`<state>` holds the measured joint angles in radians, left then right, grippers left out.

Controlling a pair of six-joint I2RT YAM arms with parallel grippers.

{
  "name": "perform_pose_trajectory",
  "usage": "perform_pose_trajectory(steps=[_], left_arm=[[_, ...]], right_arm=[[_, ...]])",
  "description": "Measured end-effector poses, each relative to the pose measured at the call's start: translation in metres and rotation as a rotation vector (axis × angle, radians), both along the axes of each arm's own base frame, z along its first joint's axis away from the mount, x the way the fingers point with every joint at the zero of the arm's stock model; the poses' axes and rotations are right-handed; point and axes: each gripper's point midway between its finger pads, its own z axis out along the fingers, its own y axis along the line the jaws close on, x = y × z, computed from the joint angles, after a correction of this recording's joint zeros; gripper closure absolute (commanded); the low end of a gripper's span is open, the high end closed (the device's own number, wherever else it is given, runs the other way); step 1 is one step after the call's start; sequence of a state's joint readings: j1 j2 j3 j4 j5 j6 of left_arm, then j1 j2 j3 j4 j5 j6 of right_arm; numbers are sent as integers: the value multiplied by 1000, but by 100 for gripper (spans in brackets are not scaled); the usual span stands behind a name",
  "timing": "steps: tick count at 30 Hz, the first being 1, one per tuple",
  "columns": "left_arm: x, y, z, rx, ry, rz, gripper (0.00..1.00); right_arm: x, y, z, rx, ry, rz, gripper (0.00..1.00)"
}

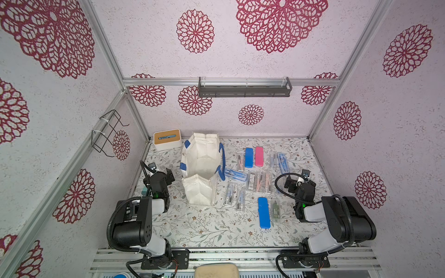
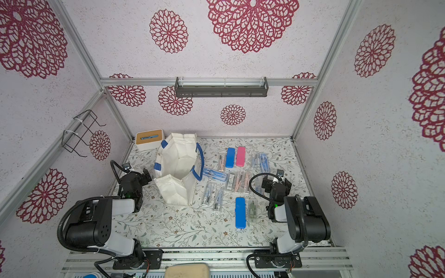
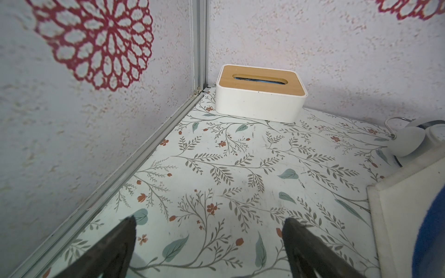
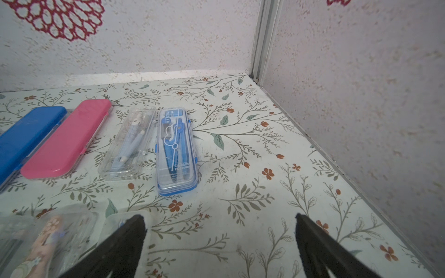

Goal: Take out the compass set from the canvas bag
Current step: Reset both arms

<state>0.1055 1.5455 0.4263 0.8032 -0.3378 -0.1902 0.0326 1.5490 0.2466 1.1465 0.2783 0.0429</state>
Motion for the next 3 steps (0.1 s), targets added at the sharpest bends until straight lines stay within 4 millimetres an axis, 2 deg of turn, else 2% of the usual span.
perform_pose_trajectory(steps=[3], left_arm=[[0,0,0,0,0,0,3]], right_arm=[[0,1,0,1,0,4,1]])
